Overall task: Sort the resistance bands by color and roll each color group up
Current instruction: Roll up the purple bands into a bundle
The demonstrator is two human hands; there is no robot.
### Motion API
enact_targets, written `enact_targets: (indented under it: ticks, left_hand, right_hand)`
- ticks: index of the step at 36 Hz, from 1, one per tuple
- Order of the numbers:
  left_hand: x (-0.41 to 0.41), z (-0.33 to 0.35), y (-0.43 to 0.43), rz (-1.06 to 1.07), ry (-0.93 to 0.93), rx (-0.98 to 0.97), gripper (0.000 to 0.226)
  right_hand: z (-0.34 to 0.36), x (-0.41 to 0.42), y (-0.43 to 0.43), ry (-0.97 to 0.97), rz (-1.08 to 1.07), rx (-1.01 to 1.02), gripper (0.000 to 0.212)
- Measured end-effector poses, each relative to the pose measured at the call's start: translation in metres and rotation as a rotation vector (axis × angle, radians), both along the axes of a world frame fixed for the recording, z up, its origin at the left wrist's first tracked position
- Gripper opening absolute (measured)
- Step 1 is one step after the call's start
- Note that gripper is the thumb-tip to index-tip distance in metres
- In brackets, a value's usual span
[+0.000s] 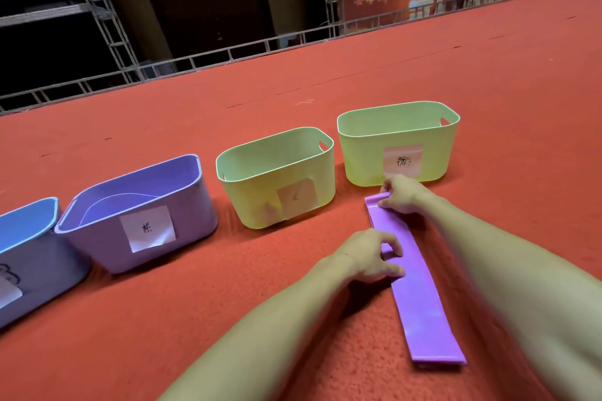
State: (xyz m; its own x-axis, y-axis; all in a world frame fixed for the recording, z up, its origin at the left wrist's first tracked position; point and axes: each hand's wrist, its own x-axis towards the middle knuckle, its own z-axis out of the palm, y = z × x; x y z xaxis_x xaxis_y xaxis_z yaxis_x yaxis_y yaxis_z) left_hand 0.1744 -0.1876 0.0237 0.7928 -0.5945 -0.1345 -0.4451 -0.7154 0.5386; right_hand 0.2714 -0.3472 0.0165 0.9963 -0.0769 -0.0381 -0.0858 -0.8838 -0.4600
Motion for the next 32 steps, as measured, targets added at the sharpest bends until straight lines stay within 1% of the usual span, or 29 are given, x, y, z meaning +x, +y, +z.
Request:
enact_targets:
  ticks: [5, 10, 12, 16, 20, 24, 26, 29, 32]
  left_hand:
    - [-0.001, -0.003, -0.001, 0.028, -0.009, -0.013, 0.033]
    - [0.0, -0.005, -0.003, 0.037, -0.008, -0.006, 0.034]
    - [0.001, -0.009, -0.003, 0.046, -0.003, 0.0, 0.034]
    - [0.003, -0.023, -0.006, 0.075, -0.019, 0.001, 0.035]
    - [-0.004, -0.03, -0.007, 0.14, -0.016, -0.07, 0.036]
    - [-0.019, -0.031, -0.005, 0.149, -0.004, -0.114, 0.047]
    - [-0.027, -0.027, -0.001, 0.148, 0.0, -0.185, 0.054]
    - [-0.039, -0.025, 0.007, 0.166, 0.053, -0.374, 0.059]
    - [-0.054, -0.021, 0.014, 0.182, 0.065, -0.5, 0.065]
  right_hand:
    - [-0.001, 0.001, 0.003, -0.017, -0.012, 0.019, 0.015]
    - [-0.002, 0.002, 0.003, -0.07, -0.018, 0.112, 0.017]
    - [-0.002, 0.002, 0.002, -0.109, -0.025, 0.179, 0.02]
    - [0.003, -0.003, -0.001, -0.197, -0.029, 0.382, 0.036]
    - [0.019, -0.015, 0.0, -0.254, -0.018, 0.595, 0.032]
    - [0.04, -0.031, 0.001, -0.29, 0.003, 0.691, 0.03]
    - [0.051, -0.038, 0.0, -0.297, 0.01, 0.743, 0.028]
    - [0.074, -0.049, 0.003, -0.3, 0.017, 0.812, 0.025]
    - [0.102, -0.065, 0.011, -0.317, 0.024, 0.847, 0.022]
